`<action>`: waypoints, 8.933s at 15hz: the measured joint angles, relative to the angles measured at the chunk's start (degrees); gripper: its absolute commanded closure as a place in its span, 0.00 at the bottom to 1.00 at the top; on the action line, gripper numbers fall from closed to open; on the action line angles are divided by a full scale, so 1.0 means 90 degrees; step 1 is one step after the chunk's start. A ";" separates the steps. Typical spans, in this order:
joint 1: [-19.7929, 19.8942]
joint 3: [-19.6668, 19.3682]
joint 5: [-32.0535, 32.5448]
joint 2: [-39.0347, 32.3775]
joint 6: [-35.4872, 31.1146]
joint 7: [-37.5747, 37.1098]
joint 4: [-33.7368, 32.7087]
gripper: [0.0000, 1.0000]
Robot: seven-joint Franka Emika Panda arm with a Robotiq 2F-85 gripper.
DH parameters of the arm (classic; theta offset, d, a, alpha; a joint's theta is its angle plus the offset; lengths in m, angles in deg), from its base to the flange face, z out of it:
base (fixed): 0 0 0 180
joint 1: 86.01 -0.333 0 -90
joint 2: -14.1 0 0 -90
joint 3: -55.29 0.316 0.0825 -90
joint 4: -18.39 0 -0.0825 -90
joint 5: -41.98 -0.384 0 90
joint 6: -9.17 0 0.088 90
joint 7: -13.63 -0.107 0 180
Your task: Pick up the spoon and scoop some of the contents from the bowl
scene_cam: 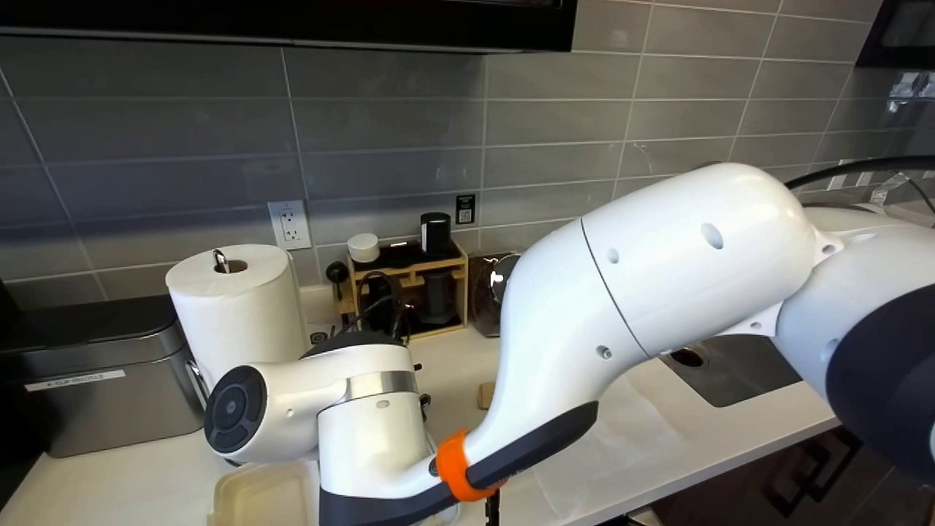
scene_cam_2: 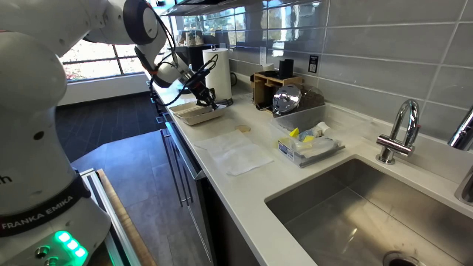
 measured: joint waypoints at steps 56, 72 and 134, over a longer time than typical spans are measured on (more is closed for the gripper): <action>0.0125 0.0104 -0.0549 0.0052 -0.0051 0.4340 -0.0082 0.98; 0.2192 0.1384 -0.2562 0.2428 -0.1710 0.4340 0.3378 0.98; 0.4709 0.0688 -0.5721 0.6171 -0.3112 0.1908 0.8318 0.00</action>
